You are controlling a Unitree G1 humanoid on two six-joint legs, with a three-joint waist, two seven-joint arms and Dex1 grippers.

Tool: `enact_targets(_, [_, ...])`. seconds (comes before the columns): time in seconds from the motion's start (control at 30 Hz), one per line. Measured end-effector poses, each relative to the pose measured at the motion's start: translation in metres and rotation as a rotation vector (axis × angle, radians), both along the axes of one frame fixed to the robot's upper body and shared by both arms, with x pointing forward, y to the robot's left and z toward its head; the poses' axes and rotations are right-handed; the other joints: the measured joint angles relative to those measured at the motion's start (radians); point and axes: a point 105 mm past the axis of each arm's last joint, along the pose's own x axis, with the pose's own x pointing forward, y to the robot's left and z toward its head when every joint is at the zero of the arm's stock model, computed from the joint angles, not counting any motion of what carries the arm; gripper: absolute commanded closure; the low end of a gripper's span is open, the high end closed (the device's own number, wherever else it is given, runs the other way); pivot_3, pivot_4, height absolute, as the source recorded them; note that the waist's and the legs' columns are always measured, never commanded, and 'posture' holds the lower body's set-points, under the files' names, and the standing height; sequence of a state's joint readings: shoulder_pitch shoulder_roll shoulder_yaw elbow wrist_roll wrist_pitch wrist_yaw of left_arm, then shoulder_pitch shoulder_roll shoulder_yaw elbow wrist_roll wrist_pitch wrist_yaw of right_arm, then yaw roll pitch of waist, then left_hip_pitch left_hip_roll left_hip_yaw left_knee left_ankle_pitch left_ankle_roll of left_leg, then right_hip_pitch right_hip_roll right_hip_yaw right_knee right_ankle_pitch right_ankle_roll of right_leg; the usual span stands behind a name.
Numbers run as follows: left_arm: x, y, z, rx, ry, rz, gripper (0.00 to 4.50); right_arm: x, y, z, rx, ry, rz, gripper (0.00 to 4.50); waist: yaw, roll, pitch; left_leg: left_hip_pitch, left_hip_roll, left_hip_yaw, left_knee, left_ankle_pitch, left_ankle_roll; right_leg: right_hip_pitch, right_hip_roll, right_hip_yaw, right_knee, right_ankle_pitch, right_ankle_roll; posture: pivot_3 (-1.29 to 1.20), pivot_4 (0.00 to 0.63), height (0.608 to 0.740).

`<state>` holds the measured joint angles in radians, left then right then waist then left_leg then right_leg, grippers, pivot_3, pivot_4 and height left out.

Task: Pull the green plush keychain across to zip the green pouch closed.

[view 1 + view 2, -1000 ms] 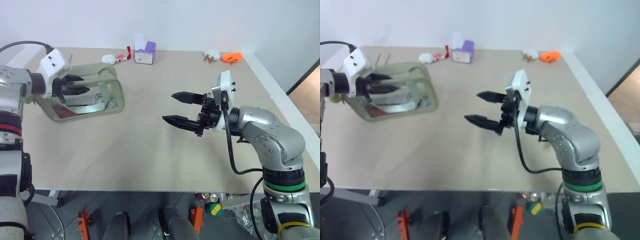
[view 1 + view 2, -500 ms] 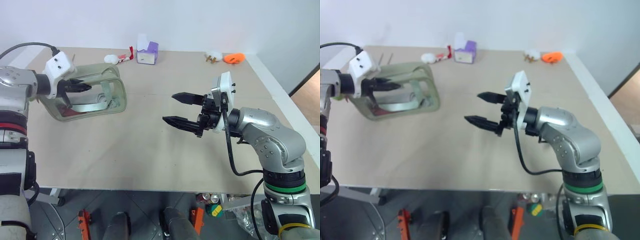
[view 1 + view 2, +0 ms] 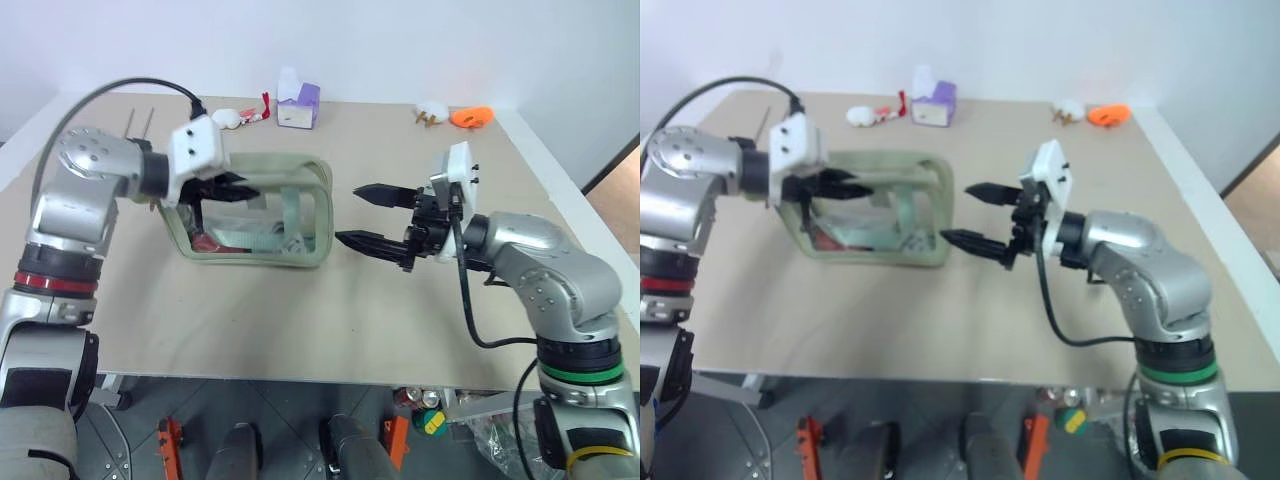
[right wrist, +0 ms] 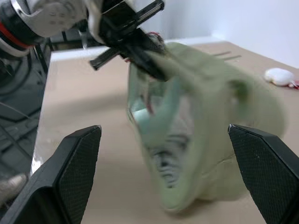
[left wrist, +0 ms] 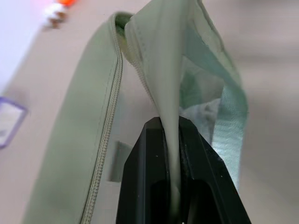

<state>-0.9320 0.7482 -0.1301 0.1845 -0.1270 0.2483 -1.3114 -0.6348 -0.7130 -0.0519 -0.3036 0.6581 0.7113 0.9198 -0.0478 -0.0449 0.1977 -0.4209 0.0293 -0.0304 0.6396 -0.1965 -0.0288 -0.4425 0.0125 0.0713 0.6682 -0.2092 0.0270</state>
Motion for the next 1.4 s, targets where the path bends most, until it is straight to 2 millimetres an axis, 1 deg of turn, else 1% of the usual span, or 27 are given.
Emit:
enact_targets(0.03, [-0.001,-0.001,-0.002,0.004,0.0,-0.004,4.47,0.0,-0.007,0.001,-0.017,-0.004,-0.011,0.0,0.0,0.0,0.0,0.001,0.0,0.0,0.0,0.0,0.0,0.001,0.0,0.0,0.0,0.0,0.0,0.0,0.15,0.74])
enact_targets(0.13, [-0.003,-0.004,-0.006,0.011,-0.013,-0.004,4.47,0.0,-0.036,0.002,-0.087,-0.017,-0.07,0.0,0.001,0.0,0.0,0.002,0.0,0.0,0.001,0.0,0.0,0.003,0.0,0.0,-0.001,0.0,0.001,0.0,0.15,0.74])
enact_targets(0.2, [-0.004,-0.005,-0.01,0.013,-0.015,0.004,4.47,0.003,-0.046,0.001,-0.106,-0.016,-0.101,0.0,0.0,0.0,0.0,0.003,0.0,0.002,0.001,0.0,0.0,0.003,0.0,0.001,0.0,0.001,0.001,0.0,0.15,0.74])
enact_targets(0.33, [-0.003,-0.014,-0.012,-0.014,-0.001,0.01,4.47,0.004,-0.046,0.002,-0.104,-0.024,-0.1,0.0,0.0,0.0,0.0,0.005,0.0,0.002,0.001,0.001,0.002,0.003,0.0,0.002,0.0,0.003,0.001,0.0,0.15,0.74])
enact_targets(0.47, [-0.001,-0.024,-0.015,-0.042,0.004,0.015,4.47,0.006,-0.038,-0.002,-0.08,-0.019,-0.09,0.0,0.005,0.0,0.0,0.004,-0.001,0.002,0.003,0.002,0.002,0.005,-0.001,0.002,-0.001,0.004,0.002,0.0,0.15,0.74])
enact_targets(0.57, [0.001,-0.027,-0.015,-0.058,0.003,0.028,4.47,0.007,-0.034,-0.006,-0.085,-0.01,-0.081,0.0,0.006,0.001,0.0,0.002,-0.002,0.002,0.004,0.002,0.002,0.005,-0.002,0.002,-0.002,0.005,0.004,0.0,0.15,0.74])
enact_targets(0.73, [0.004,-0.032,-0.016,-0.083,0.015,0.045,4.47,0.007,-0.03,-0.003,-0.079,-0.028,-0.068,0.0,0.008,0.001,0.0,0.0,-0.002,0.002,0.007,0.002,0.002,0.005,-0.002,0.002,-0.003,0.006,0.006,0.0,0.15,0.74])
enact_targets(0.8, [0.005,-0.033,-0.016,-0.094,0.026,0.05,3.71,0.008,-0.029,-0.003,-0.077,-0.029,-0.067,0.0,0.008,0.001,0.0,0.0,-0.002,0.002,0.007,0.002,0.002,0.005,-0.002,0.002,-0.003,0.006,0.006,0.0,0.15,0.74])
enact_targets(0.83, [0.004,-0.035,-0.015,-0.099,0.026,0.045,3.49,0.008,-0.028,-0.004,-0.076,-0.029,-0.066,0.0,0.008,0.001,0.0,0.0,-0.002,0.002,0.008,0.002,0.002,0.005,-0.002,0.002,-0.003,0.006,0.006,0.0,0.15,0.74])
enact_targets(0.97, [-0.001,-0.044,-0.013,-0.124,0.049,0.014,2.14,0.008,-0.024,-0.005,-0.072,-0.026,-0.051,0.0,0.006,0.001,0.0,0.0,-0.002,0.002,0.009,0.002,0.002,0.005,-0.002,0.002,-0.003,0.007,0.006,0.0,0.15,0.74])
enact_targets(1.0, [-0.003,-0.046,-0.012,-0.129,0.057,0.006,1.69,0.008,-0.022,-0.007,-0.076,-0.022,-0.048,0.0,0.006,0.001,0.0,0.0,-0.002,0.002,0.009,0.002,0.002,0.005,-0.002,0.002,-0.002,0.007,0.006,0.0,0.15,0.74])
enact_targets(1.03, [-0.005,-0.048,-0.012,-0.136,0.061,-0.002,1.35,0.008,-0.021,-0.008,-0.078,-0.02,-0.045,0.0,0.005,0.001,0.0,0.0,-0.002,0.002,0.009,0.002,0.002,0.005,-0.001,0.002,-0.002,0.007,0.006,0.0,0.15,0.74])
enact_targets(1.1, [-0.007,-0.051,-0.011,-0.15,0.069,-0.014,0.78,0.008,-0.02,-0.009,-0.077,-0.017,-0.041,0.0,0.004,0.001,0.0,0.0,-0.002,0.002,0.009,0.002,0.002,0.005,-0.001,0.002,-0.002,0.007,0.006,0.0,0.15,0.74])
enact_targets(1.2, [-0.013,-0.055,-0.006,-0.19,0.097,-0.037,0.78,0.008,-0.019,-0.01,-0.07,-0.015,-0.036,0.0,0.002,0.001,0.0,0.0,-0.002,0.002,0.009,0.002,0.002,0.004,-0.001,0.002,-0.002,0.007,0.006,0.0,0.15,0.74])
enact_targets(1.27, [-0.015,-0.052,0.0,-0.22,0.106,-0.043,0.78,0.008,-0.018,-0.01,-0.065,-0.014,-0.033,0.0,0.001,0.001,0.0,0.0,-0.001,0.002,0.008,0.002,0.002,0.004,-0.001,0.002,-0.002,0.007,0.006,0.0,0.15,0.74])
enact_targets(1.4, [-0.015,-0.033,0.023,-0.33,0.088,-0.007,0.78,0.008,-0.015,-0.011,-0.056,-0.008,-0.025,0.0,-0.002,0.001,0.0,0.0,0.0,0.002,0.008,0.002,0.002,0.004,0.0,0.002,-0.002,0.007,0.005,0.0,0.15,0.74])
